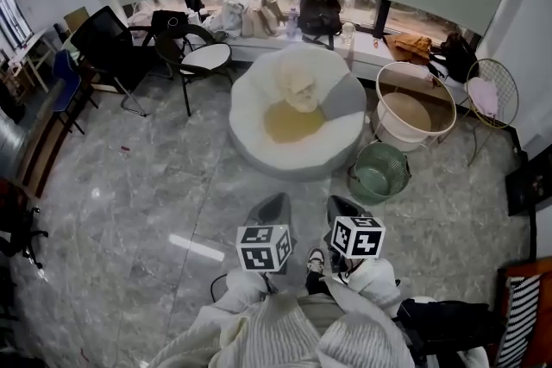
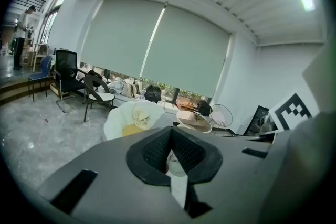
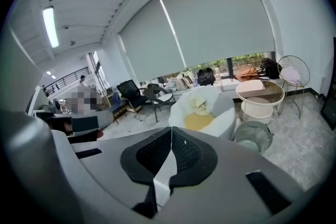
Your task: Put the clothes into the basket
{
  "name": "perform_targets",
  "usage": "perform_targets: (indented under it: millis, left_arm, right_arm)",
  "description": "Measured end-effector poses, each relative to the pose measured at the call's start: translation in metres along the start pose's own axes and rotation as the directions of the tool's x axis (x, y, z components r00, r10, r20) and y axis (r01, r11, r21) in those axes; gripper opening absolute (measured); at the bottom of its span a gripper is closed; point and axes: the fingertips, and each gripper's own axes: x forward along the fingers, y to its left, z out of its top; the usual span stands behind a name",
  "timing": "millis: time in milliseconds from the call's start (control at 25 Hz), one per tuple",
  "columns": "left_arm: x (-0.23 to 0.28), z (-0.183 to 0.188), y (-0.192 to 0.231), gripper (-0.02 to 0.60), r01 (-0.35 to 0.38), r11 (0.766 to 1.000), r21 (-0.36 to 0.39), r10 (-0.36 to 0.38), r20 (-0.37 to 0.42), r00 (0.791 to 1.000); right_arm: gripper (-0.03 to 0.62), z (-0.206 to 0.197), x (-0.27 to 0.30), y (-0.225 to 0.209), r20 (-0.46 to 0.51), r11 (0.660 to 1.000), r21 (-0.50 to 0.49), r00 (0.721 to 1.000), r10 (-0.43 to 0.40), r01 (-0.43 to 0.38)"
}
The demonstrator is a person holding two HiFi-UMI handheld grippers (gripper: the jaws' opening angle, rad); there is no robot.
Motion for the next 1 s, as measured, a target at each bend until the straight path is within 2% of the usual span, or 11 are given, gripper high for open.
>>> perform_targets:
  millis: [320,680,1000]
  left_arm:
    - [0.072,0.033,-0.006,0.005,-0.011,1.0,-0.005,0.011,-0.023,1.0]
    - [0.156,0.069,-0.019,0.005,0.007,1.0,0.031,-0.006,-0.03,1.0]
    - [0.203,0.085,-0.016,0.005,0.0,1.0,0.016,0.001,-0.036,0.999]
  right_arm:
    - [0.025,0.051,0.046,-0.043,-0.018,1.0,-0.002,1.0,0.014,-0.014]
    - [0.025,0.096,0.094,-0.098,-0.024,1.0,0.031,1.0,0.002,-0.002]
    - [0.025,0.117,0.119,-0.131,-0.037,0.999,0.036,0.999,-0.016,0.017]
